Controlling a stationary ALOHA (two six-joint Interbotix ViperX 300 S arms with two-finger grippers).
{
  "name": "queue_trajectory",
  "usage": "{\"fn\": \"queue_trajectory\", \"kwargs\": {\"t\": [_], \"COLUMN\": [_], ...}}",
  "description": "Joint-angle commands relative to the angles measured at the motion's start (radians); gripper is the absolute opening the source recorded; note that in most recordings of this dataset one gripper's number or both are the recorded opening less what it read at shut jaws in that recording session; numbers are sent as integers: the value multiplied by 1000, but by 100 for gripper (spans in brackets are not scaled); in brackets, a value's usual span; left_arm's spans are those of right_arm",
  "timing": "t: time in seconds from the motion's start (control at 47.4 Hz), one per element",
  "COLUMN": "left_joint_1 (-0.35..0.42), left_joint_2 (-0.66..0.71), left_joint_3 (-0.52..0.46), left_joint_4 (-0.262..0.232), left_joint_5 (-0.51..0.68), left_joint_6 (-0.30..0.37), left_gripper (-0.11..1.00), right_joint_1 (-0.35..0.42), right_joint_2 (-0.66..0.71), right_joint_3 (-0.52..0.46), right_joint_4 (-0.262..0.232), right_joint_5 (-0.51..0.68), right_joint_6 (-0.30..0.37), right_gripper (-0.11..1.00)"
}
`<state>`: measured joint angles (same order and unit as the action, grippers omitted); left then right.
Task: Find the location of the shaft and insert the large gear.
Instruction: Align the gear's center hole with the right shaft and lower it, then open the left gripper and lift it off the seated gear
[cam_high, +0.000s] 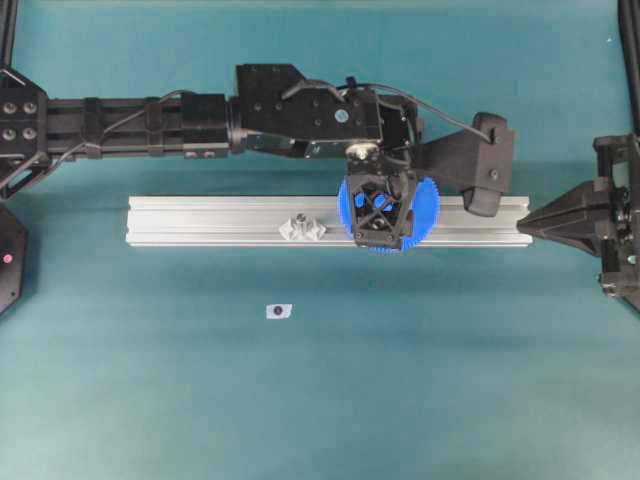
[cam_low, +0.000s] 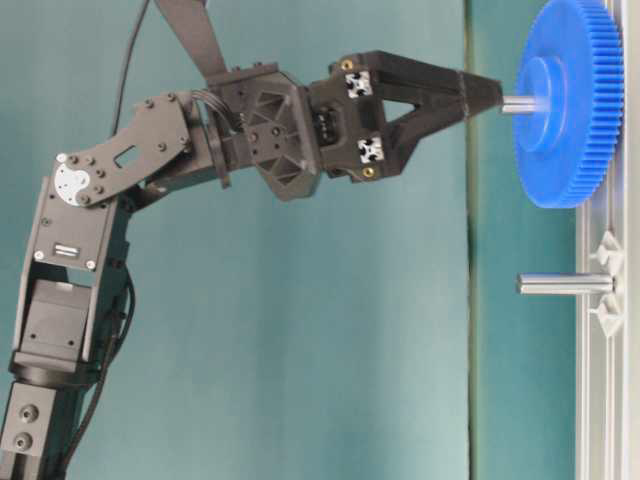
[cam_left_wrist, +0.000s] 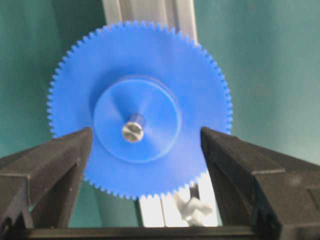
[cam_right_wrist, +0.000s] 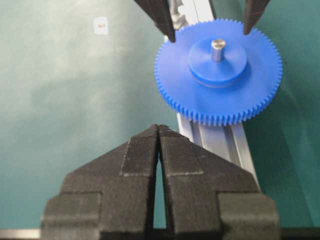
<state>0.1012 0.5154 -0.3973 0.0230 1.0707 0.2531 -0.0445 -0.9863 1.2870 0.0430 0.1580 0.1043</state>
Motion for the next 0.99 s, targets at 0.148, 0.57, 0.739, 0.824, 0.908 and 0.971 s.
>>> {"fn": "queue_trajectory", "kwargs": {"t": [0.148, 0.57, 0.739, 0.824, 0.908, 0.971], "left_joint_1": [-5, -5, -15, -17, -17, -17], "left_joint_2": [-34, -55, -91, -118, -141, -158], "left_joint_3": [-31, -31, -25, -11, 6, 23], "left_joint_4": [5, 5, 3, 5, 3, 5], "left_joint_5": [-2, -3, -23, -35, -49, -64], "left_joint_6": [0, -31, -35, -43, -44, -46], "left_gripper": [85, 85, 85, 85, 85, 85], "right_joint_1": [-3, -3, -3, -3, -3, -3], "right_joint_2": [5, 3, -6, -9, -11, -11], "right_joint_3": [-12, -12, -11, -11, -11, -11], "right_joint_4": [0, 0, 0, 0, 0, 0], "right_joint_5": [-6, -5, -6, -5, 2, 9], "right_joint_6": [9, 9, 9, 9, 9, 9], "right_gripper": [3, 3, 3, 3, 3, 3]}}
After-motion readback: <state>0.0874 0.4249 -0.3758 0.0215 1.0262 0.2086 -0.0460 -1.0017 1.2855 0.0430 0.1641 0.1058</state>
